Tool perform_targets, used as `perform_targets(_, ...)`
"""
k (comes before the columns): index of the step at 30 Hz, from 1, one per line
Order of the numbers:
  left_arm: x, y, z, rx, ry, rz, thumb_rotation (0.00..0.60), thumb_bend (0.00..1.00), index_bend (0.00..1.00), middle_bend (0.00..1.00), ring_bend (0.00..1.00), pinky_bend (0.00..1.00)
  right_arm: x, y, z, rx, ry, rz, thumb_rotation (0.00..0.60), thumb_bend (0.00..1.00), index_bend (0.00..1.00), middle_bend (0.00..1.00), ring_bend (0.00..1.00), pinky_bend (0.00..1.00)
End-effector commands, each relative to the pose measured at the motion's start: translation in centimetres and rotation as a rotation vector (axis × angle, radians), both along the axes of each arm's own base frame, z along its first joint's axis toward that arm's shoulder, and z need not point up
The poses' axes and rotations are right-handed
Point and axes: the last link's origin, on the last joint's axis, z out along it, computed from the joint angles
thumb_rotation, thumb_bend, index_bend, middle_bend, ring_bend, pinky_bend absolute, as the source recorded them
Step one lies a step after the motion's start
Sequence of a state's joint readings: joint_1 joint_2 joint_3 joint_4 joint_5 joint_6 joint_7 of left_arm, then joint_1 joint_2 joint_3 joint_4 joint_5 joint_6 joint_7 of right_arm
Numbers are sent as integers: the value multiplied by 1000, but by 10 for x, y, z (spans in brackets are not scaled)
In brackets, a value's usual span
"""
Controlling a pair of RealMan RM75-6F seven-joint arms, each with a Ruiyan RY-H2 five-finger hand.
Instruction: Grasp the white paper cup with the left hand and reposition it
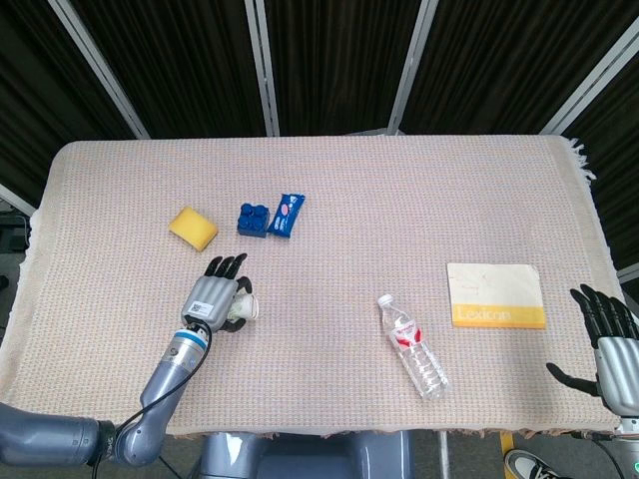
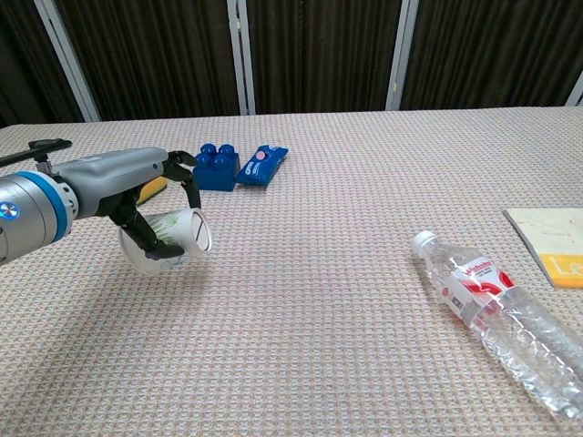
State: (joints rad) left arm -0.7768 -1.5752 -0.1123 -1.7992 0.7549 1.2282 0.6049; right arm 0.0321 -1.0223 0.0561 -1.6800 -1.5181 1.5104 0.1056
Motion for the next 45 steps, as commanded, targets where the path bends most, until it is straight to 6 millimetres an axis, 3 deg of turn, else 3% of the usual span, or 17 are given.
perform_targets(1,-1,-5,-1,26,-207,58,600,174,488,0,0,0,0,0,0,2,0,0,600,53,0,0,0,0)
perform_targets(8,-23,-19,-27,58,-381,38,600,175,485,0,0,0,0,0,-1,2,3,0,600,52,0,0,0,0)
perform_targets(15,-43,-25,-42,26,-391,31,600,176,485,0,0,0,-1,0,-2,4,6,-2,600,52,0,0,0,0)
perform_targets(20,-56,-31,-42,-7,-394,56,600,174,484,0,0,0,0,0,-2,4,6,-1,600,51,0,0,0,0)
perform_targets(29,-85,-43,-19,-1,-398,76,600,175,467,0,0,0,1,0,-3,6,10,1,600,52,0,0,0,0)
perform_targets(32,-91,-45,-13,5,-390,72,600,176,371,0,0,0,1,1,-4,7,13,3,600,52,0,0,0,0)
perform_targets(36,-98,-48,-8,-13,-350,65,600,175,39,0,0,0,2,1,-4,7,12,8,600,52,0,0,0,0)
perform_targets(38,-101,-48,-6,-15,-335,66,600,175,0,0,0,0,2,1,-5,7,13,10,600,52,0,0,0,0)
perform_targets(45,-107,-53,-1,-29,-313,82,600,155,0,0,0,0,2,1,-5,10,15,5,600,51,0,0,0,0)
